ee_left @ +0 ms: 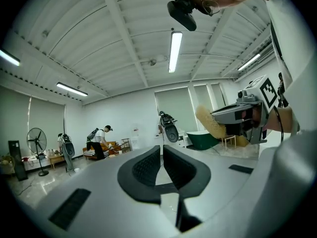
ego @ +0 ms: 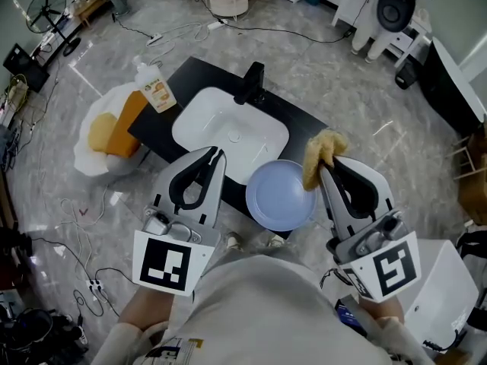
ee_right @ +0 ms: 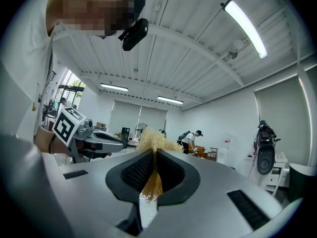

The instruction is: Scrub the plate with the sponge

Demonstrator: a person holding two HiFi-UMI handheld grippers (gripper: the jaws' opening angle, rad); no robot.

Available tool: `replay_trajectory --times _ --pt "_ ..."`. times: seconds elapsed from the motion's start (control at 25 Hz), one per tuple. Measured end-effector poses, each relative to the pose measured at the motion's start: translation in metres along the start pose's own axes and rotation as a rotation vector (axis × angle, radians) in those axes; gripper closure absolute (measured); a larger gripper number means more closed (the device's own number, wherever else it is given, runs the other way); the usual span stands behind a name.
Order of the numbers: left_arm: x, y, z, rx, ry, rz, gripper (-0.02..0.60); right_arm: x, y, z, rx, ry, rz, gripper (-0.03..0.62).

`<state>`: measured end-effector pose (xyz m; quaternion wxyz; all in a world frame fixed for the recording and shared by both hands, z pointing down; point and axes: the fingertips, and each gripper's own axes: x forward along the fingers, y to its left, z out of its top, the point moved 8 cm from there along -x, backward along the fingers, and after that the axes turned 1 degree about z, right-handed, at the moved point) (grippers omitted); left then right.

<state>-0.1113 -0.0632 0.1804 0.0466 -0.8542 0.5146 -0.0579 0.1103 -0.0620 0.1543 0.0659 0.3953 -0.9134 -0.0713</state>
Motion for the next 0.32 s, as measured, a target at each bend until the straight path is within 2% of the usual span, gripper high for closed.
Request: replay_trajectory --times 0.32 --pt "0.0036 0.0006 0.0049 -0.001 0.008 -0.01 0.549 0.0017 -0.006 0.0016 0.002 -0.022 -0.017 0.548"
